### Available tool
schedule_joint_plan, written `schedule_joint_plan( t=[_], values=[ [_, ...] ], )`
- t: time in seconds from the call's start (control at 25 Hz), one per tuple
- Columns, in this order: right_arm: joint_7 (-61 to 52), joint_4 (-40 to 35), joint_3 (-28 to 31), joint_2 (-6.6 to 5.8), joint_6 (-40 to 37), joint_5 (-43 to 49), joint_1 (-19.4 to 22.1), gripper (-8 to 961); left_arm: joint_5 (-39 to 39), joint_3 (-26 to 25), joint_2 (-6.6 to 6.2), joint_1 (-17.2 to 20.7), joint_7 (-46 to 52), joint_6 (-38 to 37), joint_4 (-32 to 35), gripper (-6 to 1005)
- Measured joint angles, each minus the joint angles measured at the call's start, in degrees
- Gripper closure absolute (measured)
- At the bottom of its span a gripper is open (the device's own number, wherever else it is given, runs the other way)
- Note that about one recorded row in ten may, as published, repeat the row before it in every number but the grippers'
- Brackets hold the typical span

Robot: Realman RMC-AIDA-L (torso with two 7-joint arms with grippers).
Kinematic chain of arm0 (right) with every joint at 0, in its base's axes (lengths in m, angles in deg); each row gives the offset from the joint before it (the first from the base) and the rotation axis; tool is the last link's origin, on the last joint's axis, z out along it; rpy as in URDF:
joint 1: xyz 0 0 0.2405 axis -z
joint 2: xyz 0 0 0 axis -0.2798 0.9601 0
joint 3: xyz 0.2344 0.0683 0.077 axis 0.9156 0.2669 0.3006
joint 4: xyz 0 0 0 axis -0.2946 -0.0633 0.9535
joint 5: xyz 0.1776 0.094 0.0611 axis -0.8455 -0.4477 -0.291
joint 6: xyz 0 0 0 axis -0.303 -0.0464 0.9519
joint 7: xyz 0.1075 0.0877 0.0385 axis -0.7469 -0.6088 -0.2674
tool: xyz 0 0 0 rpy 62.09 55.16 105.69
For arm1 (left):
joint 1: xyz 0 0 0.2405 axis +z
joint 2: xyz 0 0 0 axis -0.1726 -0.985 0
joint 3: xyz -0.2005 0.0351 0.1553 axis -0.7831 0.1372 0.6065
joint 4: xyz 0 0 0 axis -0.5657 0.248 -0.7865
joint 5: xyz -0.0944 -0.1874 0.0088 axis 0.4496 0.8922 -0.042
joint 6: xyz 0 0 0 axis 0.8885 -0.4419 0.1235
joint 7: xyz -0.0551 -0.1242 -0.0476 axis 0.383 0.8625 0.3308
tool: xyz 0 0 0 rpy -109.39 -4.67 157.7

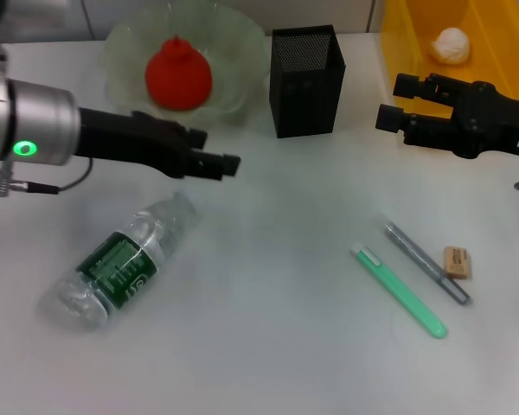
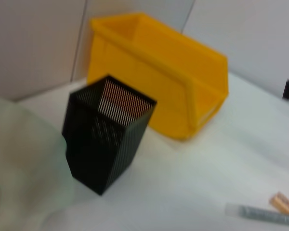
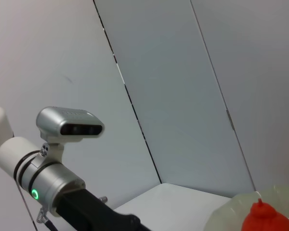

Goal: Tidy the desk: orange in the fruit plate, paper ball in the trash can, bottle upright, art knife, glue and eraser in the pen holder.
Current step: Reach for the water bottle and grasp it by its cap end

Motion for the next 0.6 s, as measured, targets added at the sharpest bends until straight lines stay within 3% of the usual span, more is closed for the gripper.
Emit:
schedule_joint_plan(
  t=[0.6],
  values=[
    [0.27,0.03,0.04,0.05,0.04,0.01,-0.08,150,-16.61,10.88,0.35,-5.93,16.92,4.36,0.79,276]
  ],
)
